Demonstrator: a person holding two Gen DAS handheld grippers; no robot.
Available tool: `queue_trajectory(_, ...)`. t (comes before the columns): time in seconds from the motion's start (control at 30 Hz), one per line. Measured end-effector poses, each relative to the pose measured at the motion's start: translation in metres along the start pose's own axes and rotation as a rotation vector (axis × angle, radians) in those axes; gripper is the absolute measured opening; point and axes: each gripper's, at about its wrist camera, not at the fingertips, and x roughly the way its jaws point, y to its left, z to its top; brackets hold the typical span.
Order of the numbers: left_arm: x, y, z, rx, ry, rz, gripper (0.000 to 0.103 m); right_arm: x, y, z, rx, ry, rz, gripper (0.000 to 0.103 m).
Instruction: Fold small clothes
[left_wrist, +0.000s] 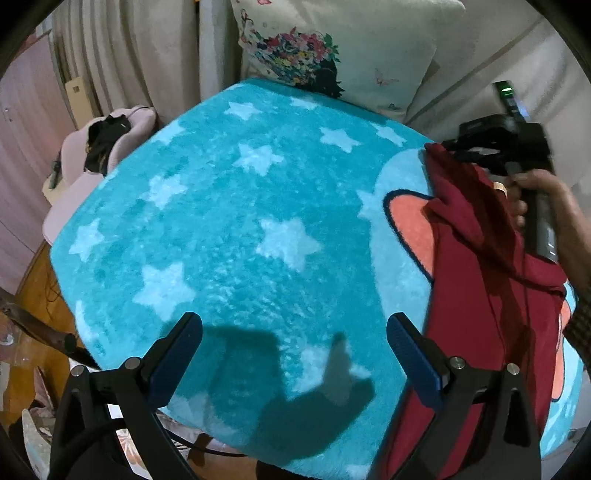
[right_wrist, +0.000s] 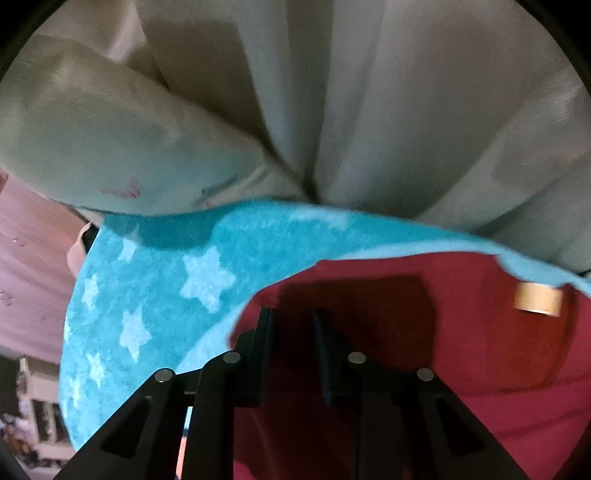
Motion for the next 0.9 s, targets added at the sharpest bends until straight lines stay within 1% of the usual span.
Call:
queue_trajectory(0.03,0.002,-0.001,0.0,0.0,0.007,-0.012,0.1,-0.011,-0.002,-0.003,0.011,-0.015,0.025,0.036)
queue_trajectory(0.1,0.006,-0.003,-0.001,-0.006,0.023,-0.034,0.1,-0.04,-0.016,-0.021,0.057,-0.026,0.093,0.037)
queue_trajectory(0.17,0.01,-0.005,-0.004,-0.02,0.045,-0.055,0.1,-0.061,-0.026,-0.047,0.088,-0.013,0.143,0.037)
queue_trajectory(0.23,0.013,-0.008,-0.008,-0.037,0.069,-0.08,0.1,-0.078,-0.046,-0.086,0.122,0.026,0.191,0.037)
queue_trajectory(0.3,0.014,-0.012,-0.015,-0.051,0.086,-0.091,0.1,-0.084,-0.059,-0.131,0.161,0.1,0.239,0.037)
queue_trajectory(0.37,0.013,-0.017,-0.022,-0.054,0.086,-0.091,0.1,-0.091,-0.076,-0.169,0.187,0.14,0.252,0.037)
queue_trajectory(0.47,0.012,-0.029,-0.037,-0.056,0.098,-0.084,0.098,-0.107,-0.102,-0.226,0.239,0.167,0.262,0.037)
queue_trajectory(0.53,0.012,-0.037,-0.05,-0.072,0.117,-0.091,0.097,-0.121,-0.123,-0.261,0.303,0.167,0.304,0.035)
queue_trajectory(0.57,0.013,-0.039,-0.056,-0.079,0.122,-0.091,0.097,-0.131,-0.134,-0.279,0.337,0.156,0.341,0.035)
queue_trajectory(0.6,0.013,-0.044,-0.064,-0.086,0.128,-0.09,0.097,-0.138,-0.141,-0.291,0.353,0.157,0.352,0.037)
queue_trajectory(0.63,0.014,-0.046,-0.07,-0.092,0.134,-0.088,0.097,-0.147,-0.15,-0.308,0.357,0.181,0.322,0.036)
queue_trajectory(0.67,0.015,-0.048,-0.077,-0.102,0.142,-0.084,0.097,-0.153,-0.156,-0.315,0.357,0.174,0.336,0.036)
queue_trajectory(0.7,0.015,-0.05,-0.084,-0.109,0.142,-0.076,0.097,-0.162,-0.166,-0.329,0.359,0.175,0.34,0.036)
queue_trajectory(0.73,0.013,-0.052,-0.088,-0.103,0.125,-0.059,0.097,-0.169,-0.173,-0.338,0.364,0.175,0.339,0.036)
queue_trajectory(0.77,0.01,-0.055,-0.093,-0.094,0.116,-0.045,0.097,-0.176,-0.179,-0.346,0.373,0.168,0.344,0.036)
queue_trajectory(0.83,0.008,-0.059,-0.103,-0.087,0.114,-0.04,0.097,-0.195,-0.195,-0.359,0.379,0.155,0.307,0.038)
queue_trajectory(0.9,0.005,-0.062,-0.111,-0.083,0.11,-0.043,0.097,-0.208,-0.201,-0.367,0.373,0.135,0.318,0.041)
